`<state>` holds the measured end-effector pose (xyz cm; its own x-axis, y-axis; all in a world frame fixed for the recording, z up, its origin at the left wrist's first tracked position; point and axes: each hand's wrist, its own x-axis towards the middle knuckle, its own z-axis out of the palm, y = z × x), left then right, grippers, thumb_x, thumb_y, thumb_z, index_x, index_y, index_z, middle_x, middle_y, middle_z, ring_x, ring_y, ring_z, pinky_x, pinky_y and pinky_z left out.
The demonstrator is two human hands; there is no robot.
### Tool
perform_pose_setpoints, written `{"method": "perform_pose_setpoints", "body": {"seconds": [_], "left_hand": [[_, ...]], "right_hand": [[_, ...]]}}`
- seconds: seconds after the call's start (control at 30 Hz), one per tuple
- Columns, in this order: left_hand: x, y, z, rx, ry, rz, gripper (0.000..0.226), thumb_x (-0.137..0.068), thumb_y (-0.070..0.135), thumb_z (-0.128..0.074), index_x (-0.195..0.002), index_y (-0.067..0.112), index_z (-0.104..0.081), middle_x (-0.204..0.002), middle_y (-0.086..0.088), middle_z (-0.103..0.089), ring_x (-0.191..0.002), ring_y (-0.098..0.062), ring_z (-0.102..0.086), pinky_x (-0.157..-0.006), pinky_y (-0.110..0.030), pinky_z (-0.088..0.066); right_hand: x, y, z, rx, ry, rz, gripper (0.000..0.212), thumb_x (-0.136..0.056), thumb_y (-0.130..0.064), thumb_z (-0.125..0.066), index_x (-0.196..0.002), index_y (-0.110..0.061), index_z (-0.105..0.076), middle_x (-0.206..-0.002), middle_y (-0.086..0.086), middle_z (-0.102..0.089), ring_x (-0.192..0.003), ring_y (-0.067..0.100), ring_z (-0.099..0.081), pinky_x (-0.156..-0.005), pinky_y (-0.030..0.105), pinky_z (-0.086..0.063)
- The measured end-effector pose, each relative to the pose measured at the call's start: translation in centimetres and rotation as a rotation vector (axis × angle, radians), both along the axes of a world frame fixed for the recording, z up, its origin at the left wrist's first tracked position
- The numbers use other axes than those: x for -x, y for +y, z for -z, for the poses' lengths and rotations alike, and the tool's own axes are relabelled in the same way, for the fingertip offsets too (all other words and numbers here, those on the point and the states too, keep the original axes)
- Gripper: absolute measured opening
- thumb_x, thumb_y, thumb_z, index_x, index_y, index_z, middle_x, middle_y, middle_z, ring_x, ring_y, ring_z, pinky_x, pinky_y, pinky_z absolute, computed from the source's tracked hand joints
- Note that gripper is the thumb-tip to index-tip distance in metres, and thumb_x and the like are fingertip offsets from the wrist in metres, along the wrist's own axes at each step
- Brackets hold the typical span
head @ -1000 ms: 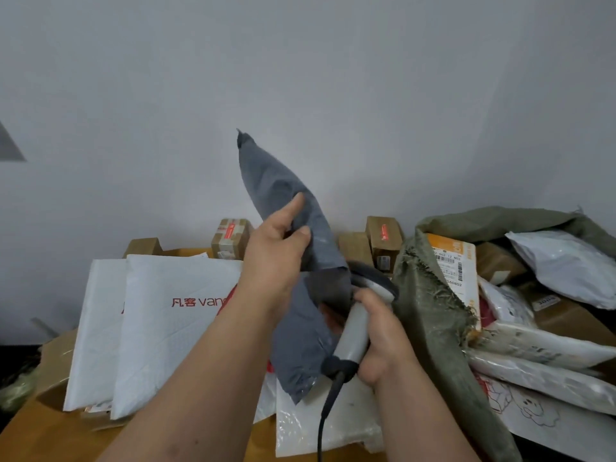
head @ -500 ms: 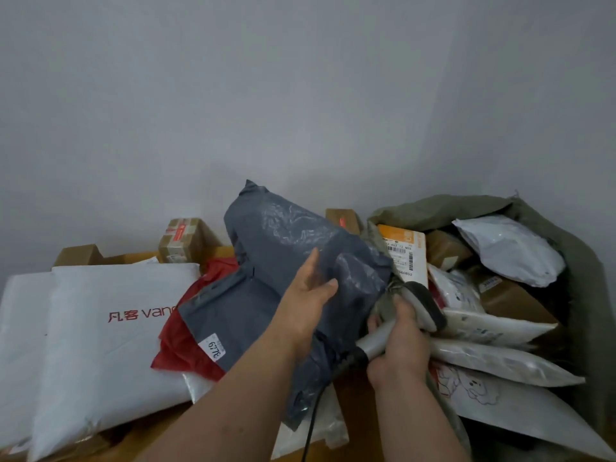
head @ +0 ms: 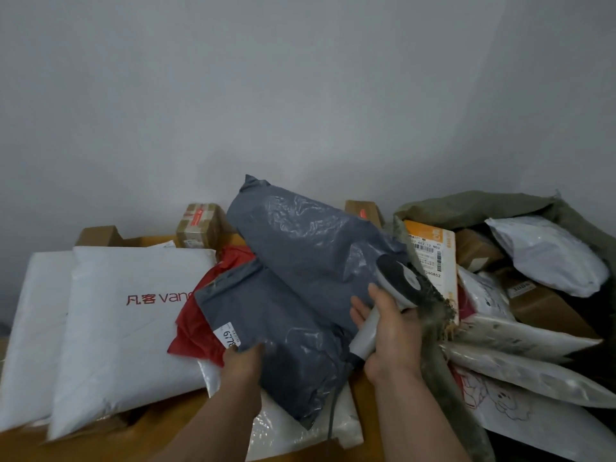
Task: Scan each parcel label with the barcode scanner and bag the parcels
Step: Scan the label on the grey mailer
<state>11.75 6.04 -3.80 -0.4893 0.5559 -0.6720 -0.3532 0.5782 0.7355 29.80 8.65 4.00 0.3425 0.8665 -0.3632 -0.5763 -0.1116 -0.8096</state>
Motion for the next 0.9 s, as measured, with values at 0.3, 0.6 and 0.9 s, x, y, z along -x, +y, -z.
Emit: {"method": "perform_pose_setpoints", "body": {"seconds": [0.3,0.6,0.9], "left_hand": [[0.7,-0.6,0.6,-0.035,-0.186,-0.186,0.018,-0.091,0.0,-0.062,-0.109,0.006,-0.059,-0.096,-0.012,-0.063,-0.081,-0.024,-0.06,-0.066,-0.033,-0.048],[2.3,2.1,-13.6,-0.623,0.13,-0.208,0.021,-0.088,0.011,-0.059,-0.072,0.02,-0.07,-0.083,-0.009,-0.071,-0.076,-0.027,-0.062,-0.068,-0.038,-0.049],[1.3,2.6,-17.4,-0.722,0.184,0.141,0.032,-0.095,0.01,-0.061,-0.127,0.015,-0.066,-0.12,-0.009,-0.07,-0.106,-0.027,-0.069,-0.093,-0.046,-0.056]], "right_hand": [[0.1,0.0,0.5,-0.028,-0.138,0.08,0.03,-0.085,-0.013,-0.077,-0.111,-0.021,-0.065,-0.075,-0.009,-0.073,-0.074,0.012,-0.072,-0.061,0.026,-0.057],[1.0,-0.5,0.1,0.008,-0.079,-0.006,0.027,-0.086,-0.013,-0.075,-0.11,-0.019,-0.066,-0.076,-0.004,-0.077,-0.076,0.018,-0.075,-0.059,0.03,-0.058],[2.7,-1.5,-0.9,0.057,-0.05,-0.174,0.037,-0.083,-0.019,-0.078,-0.118,-0.016,-0.066,-0.106,0.011,-0.074,-0.095,0.033,-0.072,-0.085,0.053,-0.059]]}}
